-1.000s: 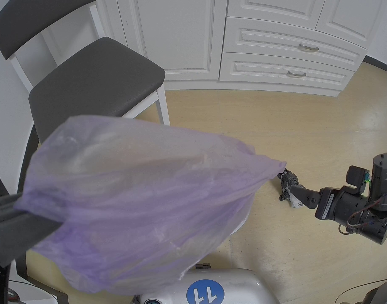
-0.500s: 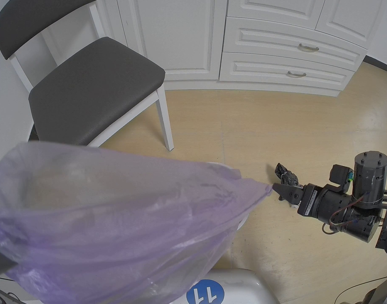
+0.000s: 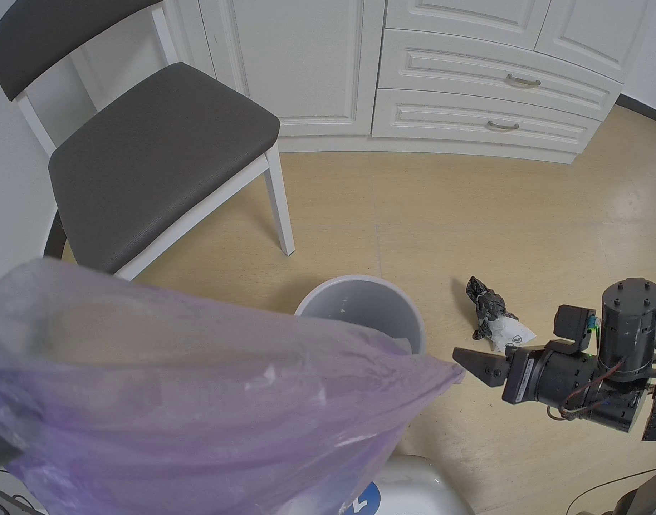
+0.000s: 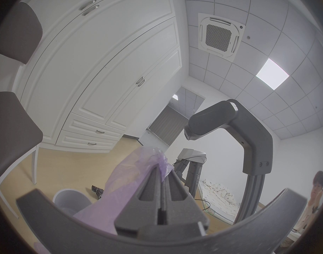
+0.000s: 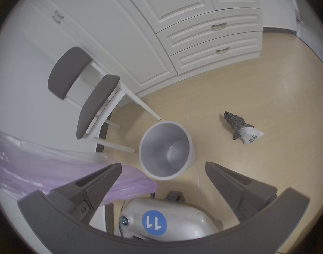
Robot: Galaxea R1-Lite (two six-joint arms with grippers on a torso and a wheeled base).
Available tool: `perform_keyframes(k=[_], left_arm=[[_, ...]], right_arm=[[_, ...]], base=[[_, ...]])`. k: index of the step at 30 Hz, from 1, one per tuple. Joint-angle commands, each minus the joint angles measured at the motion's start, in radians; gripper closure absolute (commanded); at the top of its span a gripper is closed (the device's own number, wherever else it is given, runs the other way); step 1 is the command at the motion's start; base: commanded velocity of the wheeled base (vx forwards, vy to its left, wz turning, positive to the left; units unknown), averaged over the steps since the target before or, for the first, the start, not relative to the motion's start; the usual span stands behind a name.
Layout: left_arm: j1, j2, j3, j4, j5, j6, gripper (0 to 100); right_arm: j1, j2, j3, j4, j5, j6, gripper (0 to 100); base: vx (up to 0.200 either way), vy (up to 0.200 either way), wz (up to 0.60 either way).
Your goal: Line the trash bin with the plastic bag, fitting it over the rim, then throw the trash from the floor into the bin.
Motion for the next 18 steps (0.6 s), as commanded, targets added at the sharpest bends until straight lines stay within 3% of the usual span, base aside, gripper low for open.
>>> perform_keyframes(k=[1,6,10,18], left_arm=[[0.010,0.014,-0.001,-0.005,0.000,0.000,100],[0.014,0.000,0.001,-0.003,0.002,0.000,100],[0.014,-0.001,0.002,-0.003,0.003,0.000,100],[0.014,0.030,-0.001,-0.003,0.002,0.003,100]], right_arm=[[0.012,-0.109,0.027,0.080,0.012,-0.074,0],[0.011,-0.190,0.015,0.177,0.003,-0.119,0],[0.005,-0.225,0.013,0.172,-0.003,-0.128,0],[-0.006,-0.331,0.002,0.175,0.007,-0.278,0]], base=[[0.000,0.000,0.00],[0.000,0.000,0.00],[0.000,0.000,0.00],[0.000,0.000,0.00]])
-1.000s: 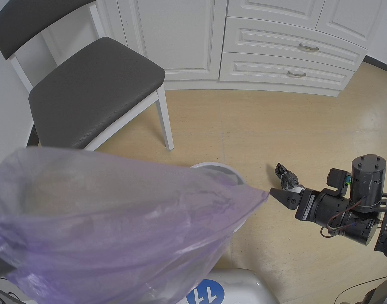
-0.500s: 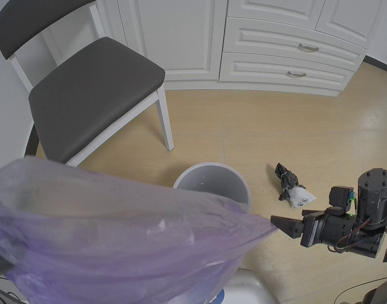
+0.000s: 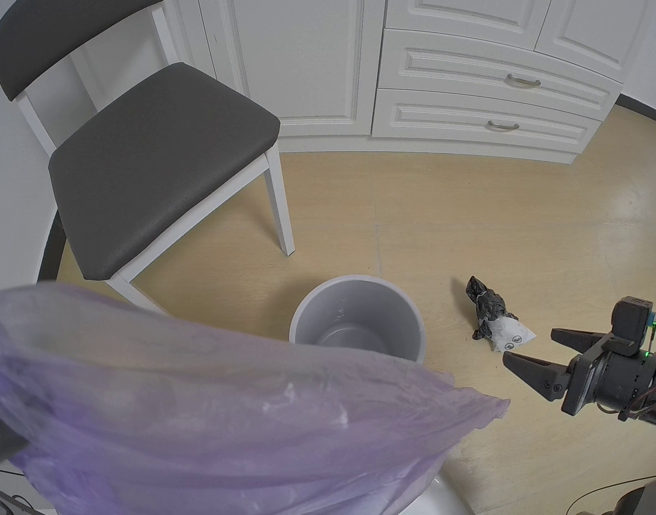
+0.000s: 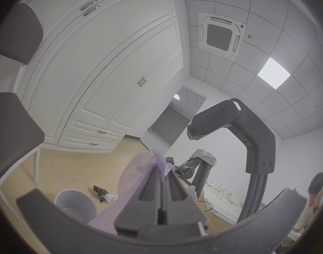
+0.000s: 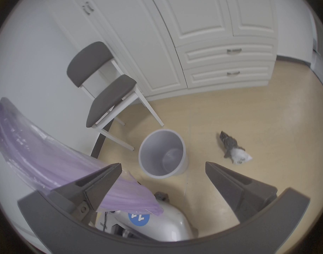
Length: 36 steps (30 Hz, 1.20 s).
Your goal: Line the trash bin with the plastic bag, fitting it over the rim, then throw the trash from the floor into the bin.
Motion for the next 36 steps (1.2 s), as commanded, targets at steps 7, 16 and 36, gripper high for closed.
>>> perform_keyframes(k=[7,16,36], left_arm=[[0.000,0.038,-0.001,-0.002,0.001,0.007,100],[-0.001,0.024,-0.013,-0.003,0.007,0.011,100],[-0.001,0.041,0.002,-0.037,0.009,0.027,100]], right_arm=[[-0.002,-0.004,-0.012,-0.005,0.023,-0.090,0],[-0.008,0.074,0.024,-0.007,0.115,-0.091,0],[0.124,-0.022,0.077,-0.058,0.102,-0.148,0]], base=[[0.000,0.000,0.00],[0.000,0.000,0.00],[0.000,0.000,0.00]])
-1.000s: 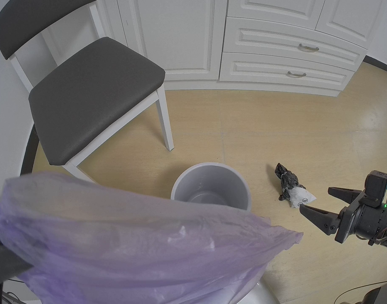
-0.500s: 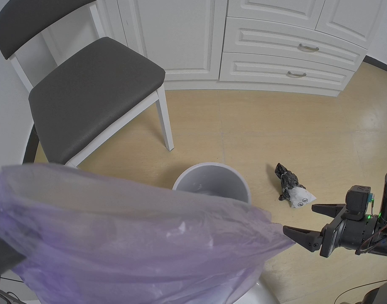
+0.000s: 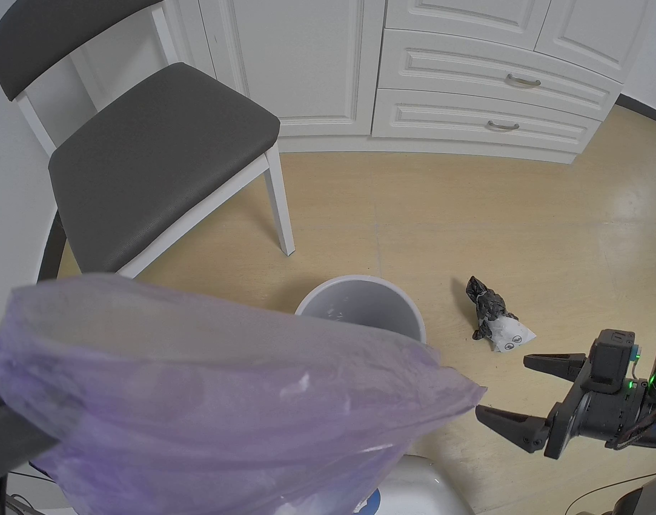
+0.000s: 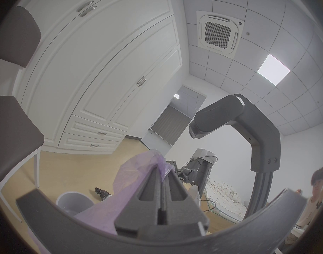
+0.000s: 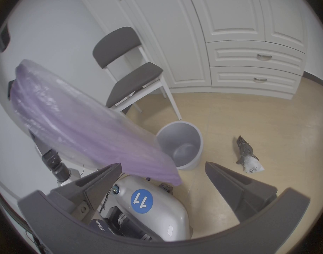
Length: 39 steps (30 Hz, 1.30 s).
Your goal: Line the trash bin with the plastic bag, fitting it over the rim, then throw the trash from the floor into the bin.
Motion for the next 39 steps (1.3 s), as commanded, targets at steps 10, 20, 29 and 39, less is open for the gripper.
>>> perform_keyframes(k=[10,20,29,39], left_arm=[[0.002,0.016,0.006,0.000,0.001,0.001,100],[-0.011,0.003,0.020,-0.002,-0.001,0.021,100],[-0.012,-0.003,0.053,-0.026,-0.006,0.058,100],[-0.015,-0.001,0.087,-0.074,-0.027,0.065,100]], right_arm=[[0.074,-0.013,0.032,-0.005,0.000,-0.019,0],[0.008,0.166,0.000,-0.146,-0.026,0.098,0],[-0.156,0.265,-0.053,-0.266,-0.032,0.150,0],[-0.154,0.268,-0.068,-0.266,-0.031,0.173,0]], base=[[0.000,0.000,0.00],[0.000,0.000,0.00],[0.000,0.000,0.00],[0.000,0.000,0.00]])
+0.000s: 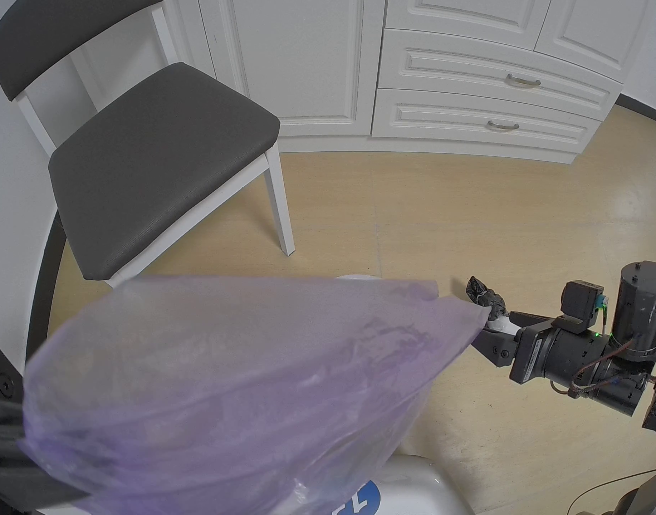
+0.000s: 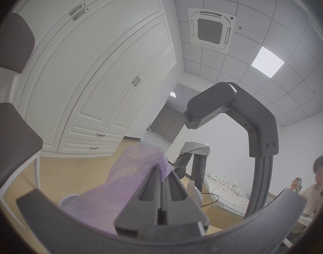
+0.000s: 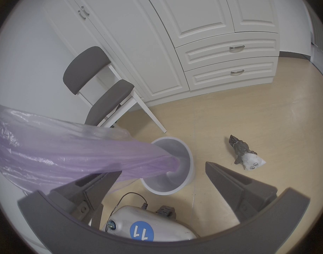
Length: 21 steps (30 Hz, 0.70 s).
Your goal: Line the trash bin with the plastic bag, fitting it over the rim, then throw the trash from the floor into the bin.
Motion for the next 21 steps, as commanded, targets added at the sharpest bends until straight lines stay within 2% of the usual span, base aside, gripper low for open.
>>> perform_keyframes(k=[1,4,12,16,21], left_arm=[[-0.003,0.000,0.009,-0.001,-0.022,-0.003,100],[-0.006,0.000,0.023,-0.002,-0.048,-0.005,100],[-0.041,0.000,0.037,-0.027,-0.055,-0.008,100],[-0.046,-0.003,0.053,-0.107,-0.106,-0.049,100],[-0.046,-0.006,0.060,-0.148,-0.117,-0.086,100]], right_arm=[[0.005,0.027,-0.004,-0.001,0.001,0.001,0],[0.006,0.033,-0.007,-0.001,-0.001,0.003,0],[-0.003,0.031,-0.004,-0.001,0.001,0.008,0],[-0.003,0.051,0.002,0.000,0.002,0.006,0],[-0.003,0.070,0.005,0.002,0.014,0.006,0]], base=[[0.000,0.000,0.00],[0.000,0.000,0.00],[0.000,0.000,0.00],[0.000,0.000,0.00],[0.000,0.000,0.00]])
